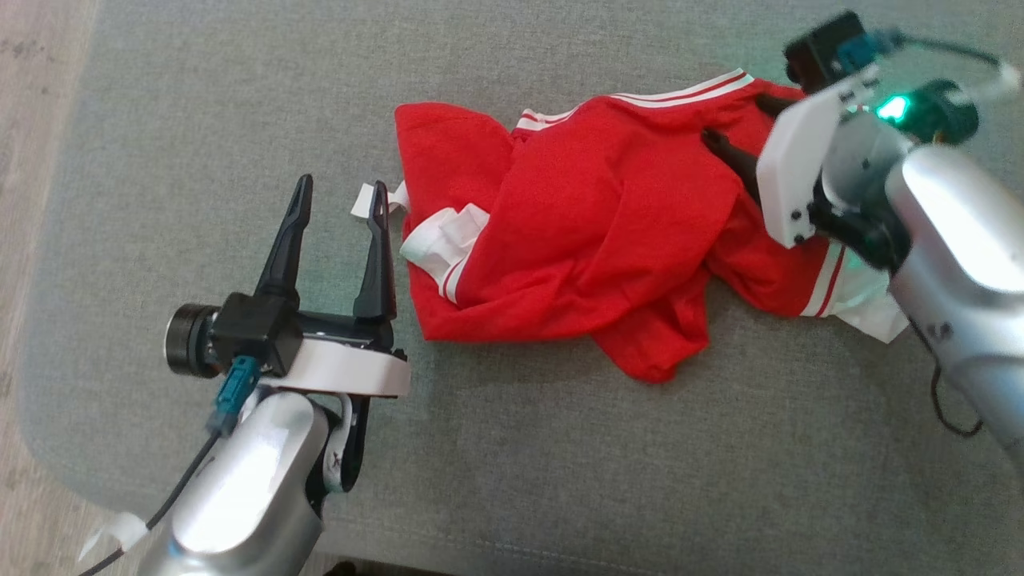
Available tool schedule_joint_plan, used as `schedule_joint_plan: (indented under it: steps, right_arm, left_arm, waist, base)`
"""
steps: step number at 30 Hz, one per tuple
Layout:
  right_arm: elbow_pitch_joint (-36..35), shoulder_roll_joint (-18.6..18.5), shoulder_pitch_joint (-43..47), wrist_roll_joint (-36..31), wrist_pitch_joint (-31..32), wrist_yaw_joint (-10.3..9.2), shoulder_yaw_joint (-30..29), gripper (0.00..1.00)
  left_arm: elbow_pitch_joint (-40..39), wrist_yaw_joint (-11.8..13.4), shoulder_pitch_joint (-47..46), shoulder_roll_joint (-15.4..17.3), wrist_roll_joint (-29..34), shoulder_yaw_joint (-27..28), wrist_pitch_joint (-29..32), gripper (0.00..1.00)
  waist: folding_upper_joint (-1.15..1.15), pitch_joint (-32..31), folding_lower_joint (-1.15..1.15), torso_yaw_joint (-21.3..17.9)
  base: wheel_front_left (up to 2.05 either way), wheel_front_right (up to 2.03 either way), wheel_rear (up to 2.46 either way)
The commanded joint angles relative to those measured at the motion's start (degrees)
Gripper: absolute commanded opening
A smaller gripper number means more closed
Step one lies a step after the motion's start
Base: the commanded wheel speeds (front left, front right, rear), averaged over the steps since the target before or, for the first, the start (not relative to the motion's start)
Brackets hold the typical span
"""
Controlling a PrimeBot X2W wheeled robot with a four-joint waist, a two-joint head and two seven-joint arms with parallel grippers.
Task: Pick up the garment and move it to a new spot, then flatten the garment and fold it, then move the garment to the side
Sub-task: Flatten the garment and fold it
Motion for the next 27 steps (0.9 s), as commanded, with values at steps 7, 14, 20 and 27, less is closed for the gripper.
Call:
schedule_joint_plan:
  steps: [7, 14, 20, 27]
  right_arm:
    - [0.17, -1.13, -1.55, 3.88, -1.45, -0.04, 4.32, 0.00]
    - [-7.23, -3.12, 1.99, 2.07, -18.92, -0.04, 0.33, 0.00]
    - [-16.91, -4.54, 14.91, -2.93, -29.64, -0.04, -9.09, 0.00]
    - [-27.31, -1.23, 38.67, -9.15, -31.73, -0.04, -20.90, 0.00]
  left_arm:
    - [-0.64, -0.65, -0.74, 0.63, 1.15, 3.95, -0.68, 1.00]
    - [-1.69, -0.12, 2.09, 1.36, 1.95, 6.59, -0.70, 1.00]
    - [-2.62, 0.45, 4.20, 2.18, 1.93, 7.72, -0.70, 1.00]
    - [-3.32, 1.14, 6.09, 3.12, 1.24, 8.69, -0.59, 1.00]
  waist:
    - [0.00, -1.49, 0.00, -0.86]
    - [0.00, -3.68, 0.00, -3.71]
    - [0.00, -4.67, 0.00, -6.18]
    - [0.00, -5.57, 0.00, -7.95]
  base:
    - [0.00, 0.00, 0.00]
    - [0.00, 0.00, 0.00]
    - [0.00, 0.00, 0.00]
    - [0.00, 0.00, 0.00]
